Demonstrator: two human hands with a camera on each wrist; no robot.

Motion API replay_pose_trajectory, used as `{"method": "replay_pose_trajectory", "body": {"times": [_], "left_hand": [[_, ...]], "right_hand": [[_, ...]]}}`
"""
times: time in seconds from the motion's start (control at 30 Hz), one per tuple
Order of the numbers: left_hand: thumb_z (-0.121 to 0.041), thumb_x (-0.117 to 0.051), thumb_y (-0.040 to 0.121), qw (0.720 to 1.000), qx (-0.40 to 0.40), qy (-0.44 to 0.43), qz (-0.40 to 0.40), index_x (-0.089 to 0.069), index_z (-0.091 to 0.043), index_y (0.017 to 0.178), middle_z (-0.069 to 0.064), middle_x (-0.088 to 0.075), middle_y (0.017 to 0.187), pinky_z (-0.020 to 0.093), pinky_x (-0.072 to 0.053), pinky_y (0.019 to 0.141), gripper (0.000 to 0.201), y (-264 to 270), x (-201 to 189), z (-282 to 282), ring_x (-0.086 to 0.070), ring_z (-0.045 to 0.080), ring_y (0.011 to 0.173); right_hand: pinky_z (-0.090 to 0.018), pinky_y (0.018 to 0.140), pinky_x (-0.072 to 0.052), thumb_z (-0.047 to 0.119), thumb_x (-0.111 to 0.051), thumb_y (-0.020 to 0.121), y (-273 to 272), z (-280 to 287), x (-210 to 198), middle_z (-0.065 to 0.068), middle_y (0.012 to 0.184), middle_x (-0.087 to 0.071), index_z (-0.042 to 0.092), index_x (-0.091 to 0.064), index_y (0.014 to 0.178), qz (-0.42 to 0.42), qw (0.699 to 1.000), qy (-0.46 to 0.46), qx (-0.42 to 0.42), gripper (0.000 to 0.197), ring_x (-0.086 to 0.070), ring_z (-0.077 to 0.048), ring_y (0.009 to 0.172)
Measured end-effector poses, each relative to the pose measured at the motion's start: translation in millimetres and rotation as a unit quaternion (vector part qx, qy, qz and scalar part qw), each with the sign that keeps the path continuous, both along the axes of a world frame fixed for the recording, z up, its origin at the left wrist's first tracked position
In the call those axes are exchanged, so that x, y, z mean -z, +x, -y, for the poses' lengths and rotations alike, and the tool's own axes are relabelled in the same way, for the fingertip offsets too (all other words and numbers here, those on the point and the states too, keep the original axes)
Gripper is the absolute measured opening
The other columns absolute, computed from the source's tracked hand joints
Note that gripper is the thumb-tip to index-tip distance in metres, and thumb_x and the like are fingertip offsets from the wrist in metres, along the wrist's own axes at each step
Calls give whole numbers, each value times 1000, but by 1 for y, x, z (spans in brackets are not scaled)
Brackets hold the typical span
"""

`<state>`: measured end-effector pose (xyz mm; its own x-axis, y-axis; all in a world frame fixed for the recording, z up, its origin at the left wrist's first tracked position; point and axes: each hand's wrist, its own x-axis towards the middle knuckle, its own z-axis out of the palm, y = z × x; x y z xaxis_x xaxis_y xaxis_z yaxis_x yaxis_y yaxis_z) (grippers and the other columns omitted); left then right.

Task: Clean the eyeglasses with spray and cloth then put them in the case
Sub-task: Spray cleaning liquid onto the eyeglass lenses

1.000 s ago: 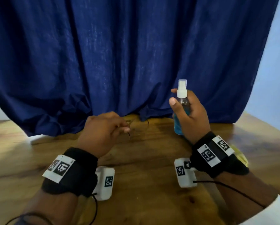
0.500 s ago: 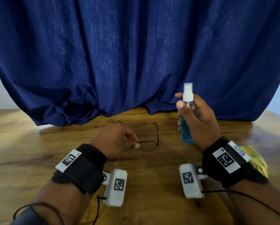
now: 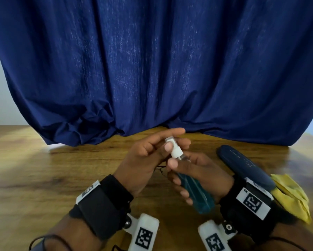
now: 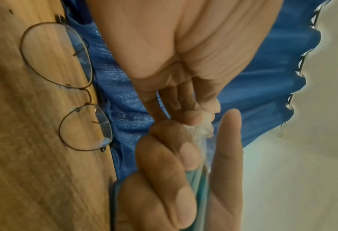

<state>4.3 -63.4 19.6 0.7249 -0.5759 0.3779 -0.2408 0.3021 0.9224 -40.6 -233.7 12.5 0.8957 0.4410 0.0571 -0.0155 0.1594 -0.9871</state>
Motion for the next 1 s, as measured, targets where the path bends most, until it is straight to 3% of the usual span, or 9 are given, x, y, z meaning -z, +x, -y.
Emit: {"method": "replay_pose_trajectory", "body": {"times": [0.1,0.23,0.33,0.43,0.57,0.67,0.8,0.93,1.0], "left_hand": [[-17,-60,90,997,-44,-41,-43,-70,-11,116,9,-76,101,39,-60,90,29,4,-3,-4,-72,26,99],[-19,-63,89,960,-197,-164,-110,-73,-14,104,0,-77,91,34,-60,92,18,41,-26,-55,-71,13,85],[-18,-70,87,943,-319,-56,-81,-74,-21,97,-2,-78,92,29,-56,87,11,68,-22,-102,-69,13,87],[-20,-83,77,929,-336,133,-76,-80,-22,95,-1,-79,95,30,-51,93,18,81,6,-113,-69,14,90],[-10,-82,81,904,-319,280,-56,-77,-13,103,-1,-75,94,17,-50,78,23,84,22,-106,-67,9,88],[-13,-82,81,877,-293,374,-75,-77,-17,106,-2,-73,101,14,-44,80,26,87,29,-108,-65,12,100],[-11,-83,78,869,-280,396,-95,-74,-17,117,11,-72,118,17,-48,88,40,87,26,-108,-64,14,101],[-15,-84,77,881,-258,386,-90,-43,-15,150,10,-62,137,21,-38,95,83,79,16,-102,-60,20,118],[-17,-85,76,893,-276,350,-68,-35,-13,154,11,-63,137,24,-37,99,93,75,11,-99,-58,22,124]], "right_hand": [[-26,43,-48,40,-74,86,0,-1,0,-8,68,-52,9,-55,88,9,999,-41,-6,36,-51,-18,48],[-29,46,-47,32,-72,89,-2,4,0,-6,66,-55,11,-55,84,39,993,-107,25,27,-52,-19,49],[-30,47,-47,40,-75,81,0,9,-3,-8,66,-56,15,-56,78,51,991,-100,73,32,-52,-21,49],[-31,47,-46,42,-74,79,3,12,-3,-8,65,-54,12,-54,76,55,990,-95,90,36,-50,-22,49],[-31,45,-46,40,-75,80,4,12,-2,-11,65,-52,13,-55,72,61,988,-93,104,34,-50,-23,48],[-31,45,-45,33,-71,86,3,11,-4,-12,64,-51,8,-52,72,69,986,-96,115,34,-49,-23,48],[-30,44,-45,30,-67,84,3,11,-6,-12,65,-51,7,-52,74,69,986,-95,120,30,-49,-23,48],[-32,46,-46,29,-67,86,4,13,-6,-11,66,-53,10,-54,73,72,985,-97,123,27,-50,-25,50],[-32,47,-47,31,-68,85,5,15,-7,-10,66,-54,10,-57,74,72,984,-94,132,27,-50,-25,51]]}}
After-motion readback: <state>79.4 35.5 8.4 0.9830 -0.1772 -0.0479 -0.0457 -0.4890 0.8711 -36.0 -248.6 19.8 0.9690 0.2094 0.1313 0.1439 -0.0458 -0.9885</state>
